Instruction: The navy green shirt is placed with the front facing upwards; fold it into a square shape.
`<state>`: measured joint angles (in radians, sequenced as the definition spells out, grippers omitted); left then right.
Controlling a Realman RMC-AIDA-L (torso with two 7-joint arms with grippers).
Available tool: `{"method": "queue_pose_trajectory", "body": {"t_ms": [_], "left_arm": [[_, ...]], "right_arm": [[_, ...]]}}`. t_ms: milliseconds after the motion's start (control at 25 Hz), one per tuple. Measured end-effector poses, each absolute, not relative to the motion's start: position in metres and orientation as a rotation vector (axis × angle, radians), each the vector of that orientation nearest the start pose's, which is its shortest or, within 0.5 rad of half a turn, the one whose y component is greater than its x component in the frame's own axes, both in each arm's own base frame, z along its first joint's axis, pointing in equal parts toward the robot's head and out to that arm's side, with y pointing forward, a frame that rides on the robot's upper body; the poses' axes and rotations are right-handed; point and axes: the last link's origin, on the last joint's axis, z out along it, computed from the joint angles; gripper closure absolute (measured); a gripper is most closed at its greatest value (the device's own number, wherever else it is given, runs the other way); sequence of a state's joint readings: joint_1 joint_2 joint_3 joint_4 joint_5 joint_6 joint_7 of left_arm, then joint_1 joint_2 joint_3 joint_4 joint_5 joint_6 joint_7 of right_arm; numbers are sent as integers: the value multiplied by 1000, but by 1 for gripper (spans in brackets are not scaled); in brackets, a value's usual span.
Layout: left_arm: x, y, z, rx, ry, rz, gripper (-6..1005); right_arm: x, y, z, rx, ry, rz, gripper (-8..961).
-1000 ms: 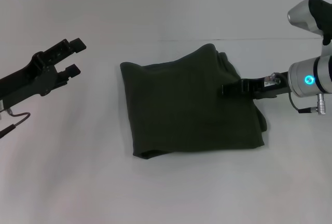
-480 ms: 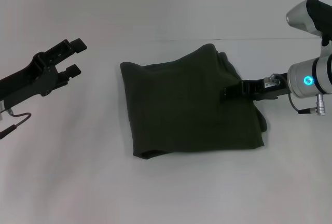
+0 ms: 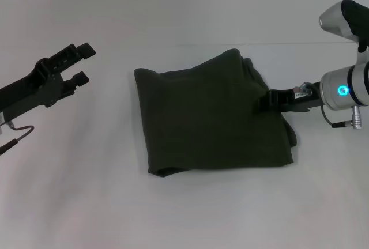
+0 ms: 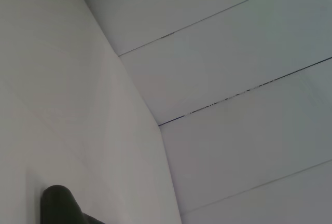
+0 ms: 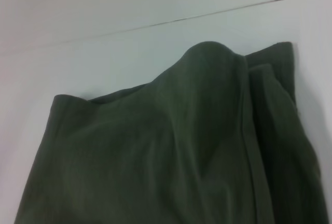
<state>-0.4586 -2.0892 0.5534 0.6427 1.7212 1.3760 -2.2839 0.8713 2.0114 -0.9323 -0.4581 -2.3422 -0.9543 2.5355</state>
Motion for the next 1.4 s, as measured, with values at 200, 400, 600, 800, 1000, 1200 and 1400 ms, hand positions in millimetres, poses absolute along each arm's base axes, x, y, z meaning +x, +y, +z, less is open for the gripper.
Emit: {"method": "queue_pose_trajectory", "body": {"t_ms": [200,400,600,800,1000,1200,1400], "left_arm": [[-290,349,42,2127,2146,1536,68],[-290,349,41,2123,2145,1537,69],[-290,349,42,2117,2145,1547,69],[-290,349,42,2115,2142,1554,69],[-290,349,42,2114,2141,1557,69],[-289,350,43,2114,2139,1565,69],[-288,351,44,2112,2131,1577,69]], "right_arm": [[240,436,-26,-2142,1595,185,668],[235,439,-24,-2146,1578,200,868],[227,442,-18,-2163,1556,220,868],[216,446,-12,-2190,1519,237,868],[211,451,-4,-2182,1499,240,869],[215,453,-1,-2163,1487,228,869],[220,454,-2,-2139,1462,198,869]]}}
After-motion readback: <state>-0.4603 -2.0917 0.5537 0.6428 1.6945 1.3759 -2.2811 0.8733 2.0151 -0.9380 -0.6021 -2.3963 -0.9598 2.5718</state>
